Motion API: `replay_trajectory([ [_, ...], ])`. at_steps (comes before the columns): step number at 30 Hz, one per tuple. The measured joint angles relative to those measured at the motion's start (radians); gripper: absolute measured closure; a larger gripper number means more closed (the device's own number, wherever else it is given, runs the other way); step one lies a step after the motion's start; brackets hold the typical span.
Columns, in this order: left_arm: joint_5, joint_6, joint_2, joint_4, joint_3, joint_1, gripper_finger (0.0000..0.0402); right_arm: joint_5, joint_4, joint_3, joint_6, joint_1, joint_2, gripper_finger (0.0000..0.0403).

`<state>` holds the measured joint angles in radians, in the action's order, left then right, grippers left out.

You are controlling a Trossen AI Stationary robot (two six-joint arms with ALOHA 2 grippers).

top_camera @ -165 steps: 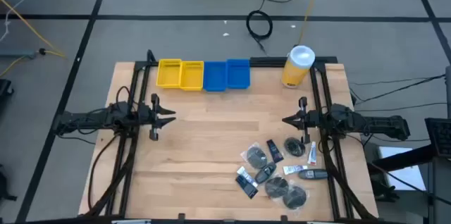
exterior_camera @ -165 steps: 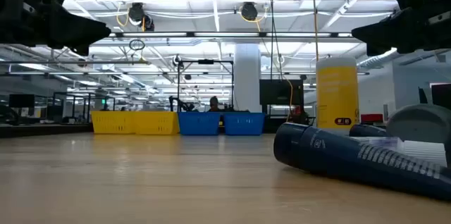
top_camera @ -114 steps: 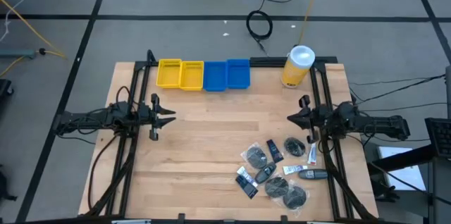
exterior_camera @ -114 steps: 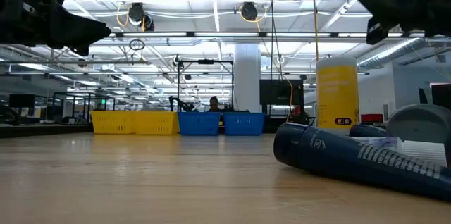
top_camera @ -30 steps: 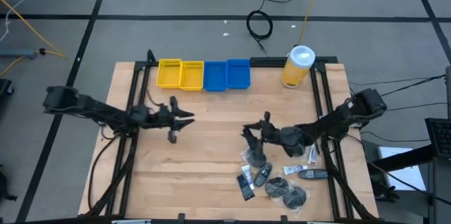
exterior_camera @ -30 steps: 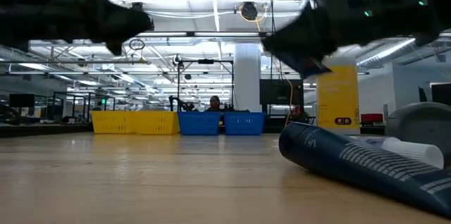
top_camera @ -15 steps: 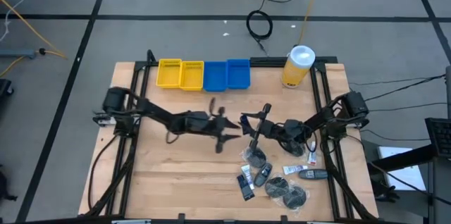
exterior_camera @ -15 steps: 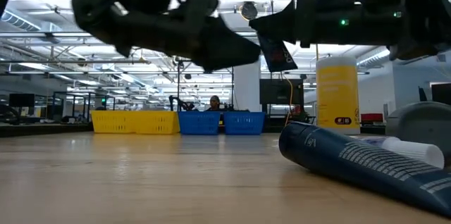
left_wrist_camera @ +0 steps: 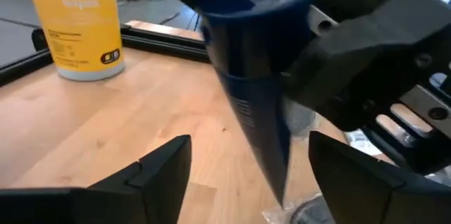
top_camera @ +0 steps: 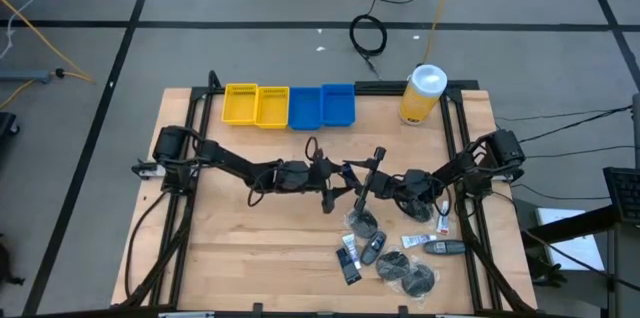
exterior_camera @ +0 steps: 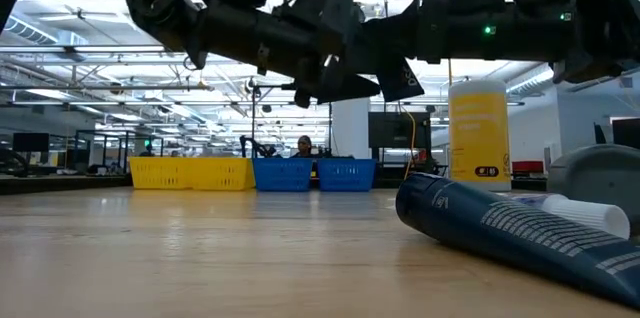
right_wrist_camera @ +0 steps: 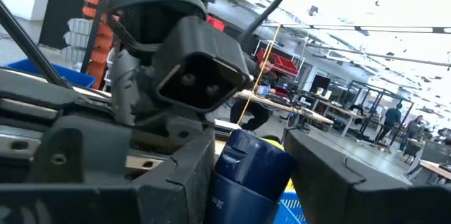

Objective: Pick & Place Travel size toiletries
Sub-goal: Put the blue shave cream into the left yellow bin

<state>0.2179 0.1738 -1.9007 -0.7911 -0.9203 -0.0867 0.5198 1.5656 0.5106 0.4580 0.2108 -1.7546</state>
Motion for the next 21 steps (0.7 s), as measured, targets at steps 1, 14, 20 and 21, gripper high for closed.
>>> replay_trajectory([
  [1, 0.011, -0.010, 0.000, 0.001, 0.000, -0.003, 0.0142, 0.000, 0.000, 0.000, 0.000, 0.000, 0.000, 0.0245],
  [14, 0.026, -0.066, 0.000, 0.001, 0.000, -0.007, 0.0344, 0.000, 0.001, 0.000, -0.024, 0.000, 0.000, 0.0238],
  [20, 0.026, -0.088, 0.000, 0.003, 0.000, -0.007, 0.0389, 0.000, 0.001, 0.000, -0.014, 0.000, 0.000, 0.0239],
  [21, 0.026, -0.090, 0.000, 0.004, 0.000, -0.007, 0.0383, 0.000, 0.001, 0.000, 0.002, 0.000, 0.000, 0.0237],
])
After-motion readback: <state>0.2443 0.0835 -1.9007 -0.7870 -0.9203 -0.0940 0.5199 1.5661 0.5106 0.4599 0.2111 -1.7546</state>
